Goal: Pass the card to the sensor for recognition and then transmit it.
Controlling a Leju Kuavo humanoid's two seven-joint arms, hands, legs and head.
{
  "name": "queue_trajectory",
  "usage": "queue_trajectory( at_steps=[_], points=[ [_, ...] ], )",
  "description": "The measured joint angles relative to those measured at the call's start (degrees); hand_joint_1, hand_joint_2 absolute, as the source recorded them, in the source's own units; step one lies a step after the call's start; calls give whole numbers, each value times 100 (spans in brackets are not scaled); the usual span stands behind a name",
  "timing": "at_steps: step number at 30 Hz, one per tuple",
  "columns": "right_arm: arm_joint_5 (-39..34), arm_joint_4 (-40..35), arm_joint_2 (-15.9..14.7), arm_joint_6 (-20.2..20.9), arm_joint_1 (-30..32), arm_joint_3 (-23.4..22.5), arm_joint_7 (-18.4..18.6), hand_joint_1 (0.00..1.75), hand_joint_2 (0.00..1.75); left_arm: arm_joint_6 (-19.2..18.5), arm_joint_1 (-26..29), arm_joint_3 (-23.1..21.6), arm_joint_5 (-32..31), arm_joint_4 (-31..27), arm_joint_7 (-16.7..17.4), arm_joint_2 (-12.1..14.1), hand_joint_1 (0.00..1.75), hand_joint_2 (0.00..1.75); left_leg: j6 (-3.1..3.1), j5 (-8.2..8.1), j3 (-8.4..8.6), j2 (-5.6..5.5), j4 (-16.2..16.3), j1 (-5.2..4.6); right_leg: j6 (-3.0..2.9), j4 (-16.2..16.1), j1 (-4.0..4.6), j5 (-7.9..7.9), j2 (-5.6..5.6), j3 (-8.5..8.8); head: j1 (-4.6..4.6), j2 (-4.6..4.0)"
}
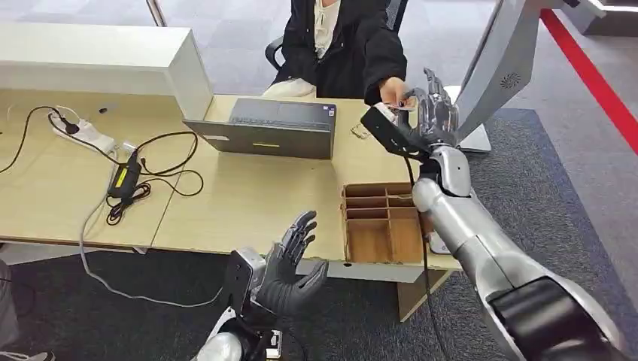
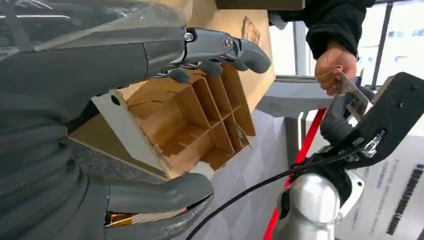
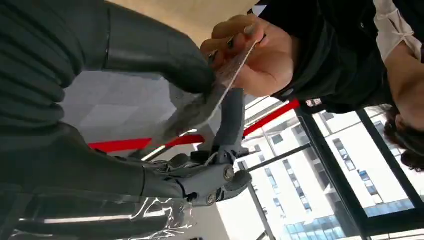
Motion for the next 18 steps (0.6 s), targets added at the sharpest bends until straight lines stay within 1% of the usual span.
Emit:
queue_trajectory(
  at_steps=[11,15,18],
  points=[
    [118,135,81,-11,-20,0,-39,175,175,-17,22,0,-11,0,13,0,0,175,0,0,0,0,0,0,0,0,0,0,0,0,0,0],
    [120,151,83,-11,-19,-4,-125,175,175,-100,-10,0,2,0,33,35,0,175,0,0,0,0,1,0,0,0,0,0,0,0,-2,0],
    [-17,151,111,-11,-19,-41,-277,175,175,-107,-21,0,33,0,41,63,0,175,0,0,1,1,1,0,0,0,0,0,0,-1,-2,0]
  ],
)
